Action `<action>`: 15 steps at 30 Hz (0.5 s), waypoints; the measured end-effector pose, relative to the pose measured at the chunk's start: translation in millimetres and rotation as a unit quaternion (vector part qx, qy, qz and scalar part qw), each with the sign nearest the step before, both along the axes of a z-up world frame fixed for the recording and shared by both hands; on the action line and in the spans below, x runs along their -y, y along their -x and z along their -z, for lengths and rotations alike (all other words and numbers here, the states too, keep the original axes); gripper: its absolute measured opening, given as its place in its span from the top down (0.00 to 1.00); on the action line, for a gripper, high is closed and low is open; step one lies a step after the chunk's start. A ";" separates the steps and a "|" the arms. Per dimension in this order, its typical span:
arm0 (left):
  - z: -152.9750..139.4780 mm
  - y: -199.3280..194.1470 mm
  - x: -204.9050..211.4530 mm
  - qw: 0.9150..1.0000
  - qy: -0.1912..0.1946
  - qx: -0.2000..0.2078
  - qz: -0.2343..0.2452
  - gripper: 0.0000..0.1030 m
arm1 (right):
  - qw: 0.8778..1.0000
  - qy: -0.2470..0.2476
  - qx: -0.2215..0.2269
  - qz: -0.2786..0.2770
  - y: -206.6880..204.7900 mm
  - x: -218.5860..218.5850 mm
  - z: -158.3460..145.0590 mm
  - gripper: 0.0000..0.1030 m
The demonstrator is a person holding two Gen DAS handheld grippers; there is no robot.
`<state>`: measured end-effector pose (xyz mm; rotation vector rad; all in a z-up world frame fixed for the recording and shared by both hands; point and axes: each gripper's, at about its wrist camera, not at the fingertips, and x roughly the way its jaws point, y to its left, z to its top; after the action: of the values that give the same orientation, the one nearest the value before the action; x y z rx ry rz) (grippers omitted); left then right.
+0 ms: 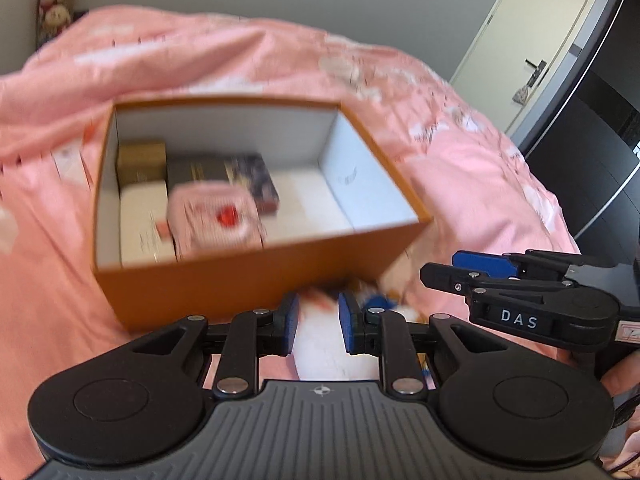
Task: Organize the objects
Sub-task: 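Withdraw both tools from the orange box toward the plush toys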
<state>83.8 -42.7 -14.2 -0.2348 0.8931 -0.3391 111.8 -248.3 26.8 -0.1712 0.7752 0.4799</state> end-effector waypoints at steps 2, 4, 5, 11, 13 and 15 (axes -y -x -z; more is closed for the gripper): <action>8.6 1.3 0.8 1.000 0.000 -0.016 0.000 0.76 | 1.000 0.021 -0.014 0.009 4.1 2.5 10.7 0.58; 18.7 0.7 0.0 0.999 -0.003 -0.036 -0.007 0.76 | 0.999 0.038 -0.028 0.015 5.7 3.8 19.6 0.58; 23.1 0.5 -1.4 0.999 -0.001 -0.045 -0.011 0.76 | 0.998 0.041 -0.036 0.017 5.7 4.4 22.8 0.58; 45.0 -1.1 -17.6 0.994 0.045 -0.092 -0.031 0.76 | 0.997 0.042 -0.067 0.023 8.2 5.4 30.8 0.58; 50.2 -1.7 -19.7 0.993 0.053 -0.102 -0.032 0.75 | 0.996 0.044 -0.077 0.027 7.0 5.0 34.1 0.58; 54.4 -3.8 -18.6 0.991 0.062 -0.114 -0.028 0.70 | 0.995 0.047 -0.086 0.032 5.3 5.6 37.5 0.58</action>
<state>87.6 -24.2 -68.6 -0.4190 1.0887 -0.3202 106.4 -253.9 -10.7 -0.1927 0.9694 0.4006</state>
